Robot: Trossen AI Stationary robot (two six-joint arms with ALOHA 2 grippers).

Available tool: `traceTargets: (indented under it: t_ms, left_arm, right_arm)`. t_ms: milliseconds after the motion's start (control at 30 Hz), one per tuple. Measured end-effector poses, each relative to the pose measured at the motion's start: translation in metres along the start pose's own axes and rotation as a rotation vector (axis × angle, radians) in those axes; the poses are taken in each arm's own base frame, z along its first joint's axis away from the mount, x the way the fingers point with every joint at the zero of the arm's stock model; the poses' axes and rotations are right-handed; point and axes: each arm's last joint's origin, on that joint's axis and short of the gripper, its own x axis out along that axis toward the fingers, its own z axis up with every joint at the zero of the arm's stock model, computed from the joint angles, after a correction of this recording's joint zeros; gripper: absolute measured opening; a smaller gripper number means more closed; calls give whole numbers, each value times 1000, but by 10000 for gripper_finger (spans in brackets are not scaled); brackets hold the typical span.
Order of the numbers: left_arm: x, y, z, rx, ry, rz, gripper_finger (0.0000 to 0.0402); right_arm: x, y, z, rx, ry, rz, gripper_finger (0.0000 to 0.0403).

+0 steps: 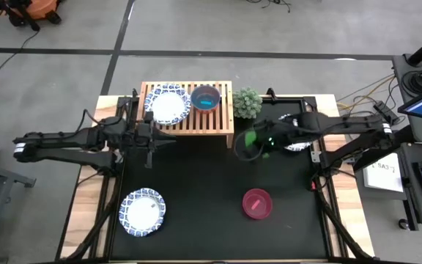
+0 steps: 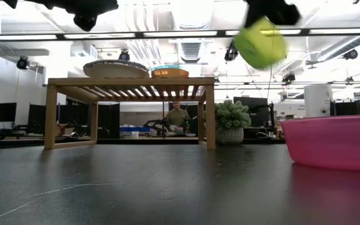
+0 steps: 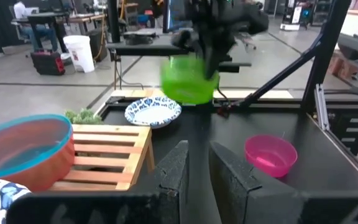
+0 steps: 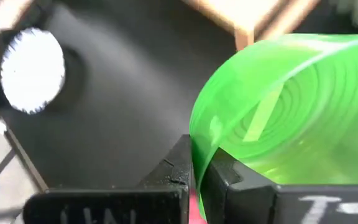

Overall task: Place and stack bowls onto a shelf
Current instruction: Stack the green bowl on top of the blue bowl on the shelf

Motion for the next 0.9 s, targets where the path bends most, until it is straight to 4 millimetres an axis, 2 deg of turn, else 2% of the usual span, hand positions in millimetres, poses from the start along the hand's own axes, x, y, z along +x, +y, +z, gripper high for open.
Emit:
traceTargets:
  t_ms: [167,367,500,633,900]
  left_arm:
    - [-5,0,2,0,-23,0,43]
    - [-8,0,3,8,-25,0,43]
    - [-9,0,1,10,-7,0,43]
    - [-11,0,1,11,-5,0,43]
    - [-14,0,1,11,-9,0,43]
  right_arm:
    - [-20,18,28,-215,-271,-3,8]
    - [-13,33,61,-462,-548,-23,8]
    - [2,31,86,-548,-643,-70,8]
    - [23,23,107,-586,-667,-128,8]
    - [68,8,131,-615,-626,-177,8]
